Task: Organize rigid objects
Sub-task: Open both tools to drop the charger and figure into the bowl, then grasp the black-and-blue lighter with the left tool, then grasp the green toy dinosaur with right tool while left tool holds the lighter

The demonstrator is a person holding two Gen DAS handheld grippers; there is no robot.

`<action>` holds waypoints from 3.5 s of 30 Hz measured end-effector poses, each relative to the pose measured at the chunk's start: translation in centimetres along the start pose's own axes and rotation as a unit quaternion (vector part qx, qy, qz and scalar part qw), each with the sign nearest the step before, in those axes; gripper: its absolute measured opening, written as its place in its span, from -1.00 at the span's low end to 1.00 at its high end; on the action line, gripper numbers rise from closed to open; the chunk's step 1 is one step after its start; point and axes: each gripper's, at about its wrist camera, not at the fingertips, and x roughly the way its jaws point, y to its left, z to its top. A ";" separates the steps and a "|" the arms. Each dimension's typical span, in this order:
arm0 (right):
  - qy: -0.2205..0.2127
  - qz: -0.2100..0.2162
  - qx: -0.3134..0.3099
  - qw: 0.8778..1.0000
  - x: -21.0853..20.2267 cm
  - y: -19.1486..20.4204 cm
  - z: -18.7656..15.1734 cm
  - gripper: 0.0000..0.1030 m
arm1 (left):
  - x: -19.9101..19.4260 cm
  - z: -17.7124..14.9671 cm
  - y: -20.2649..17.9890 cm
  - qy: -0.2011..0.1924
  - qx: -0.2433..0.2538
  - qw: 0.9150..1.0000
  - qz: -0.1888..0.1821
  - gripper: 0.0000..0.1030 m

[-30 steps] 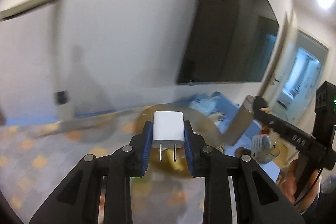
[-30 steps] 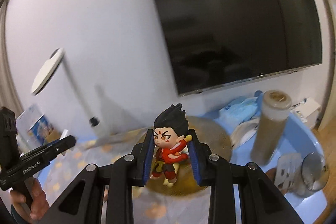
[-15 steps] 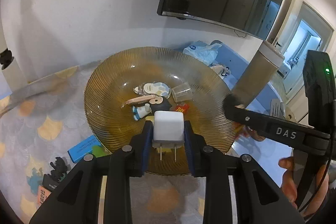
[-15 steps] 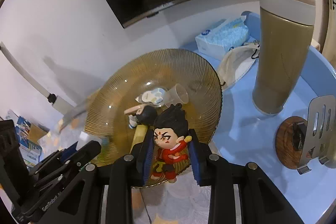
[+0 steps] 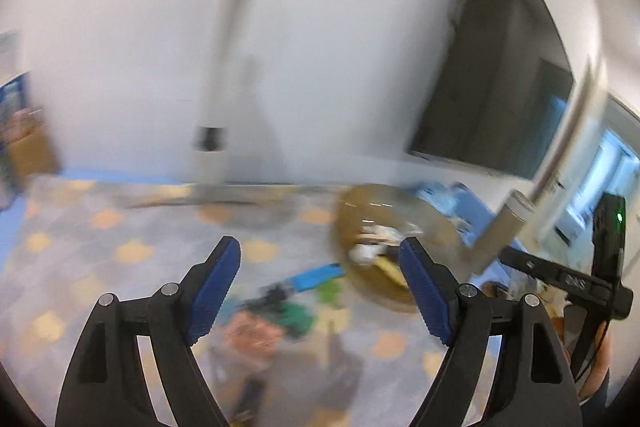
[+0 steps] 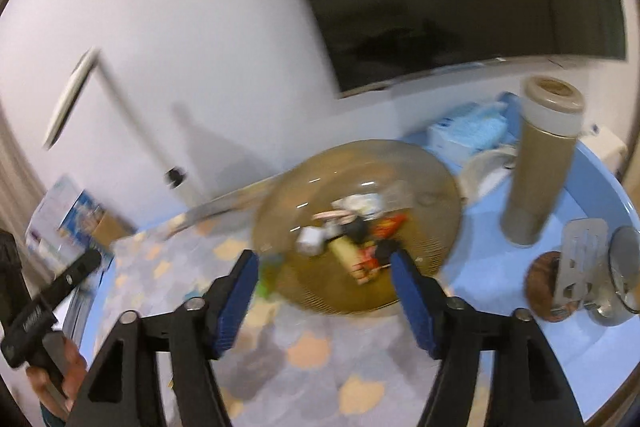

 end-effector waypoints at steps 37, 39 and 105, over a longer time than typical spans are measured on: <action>0.152 -0.028 -0.198 0.968 13.0 10.2 -16.8 1.00 | 3.9 -13.4 11.0 0.161 0.006 0.978 0.132 0.58; 0.158 -0.027 -0.200 0.967 13.1 10.3 -16.7 1.00 | 3.8 -13.3 10.5 0.171 -0.001 0.980 0.103 0.58; 0.152 0.051 -0.110 0.981 10.0 7.3 -16.4 0.26 | 5.6 -15.9 2.6 0.166 0.111 0.976 0.085 -0.15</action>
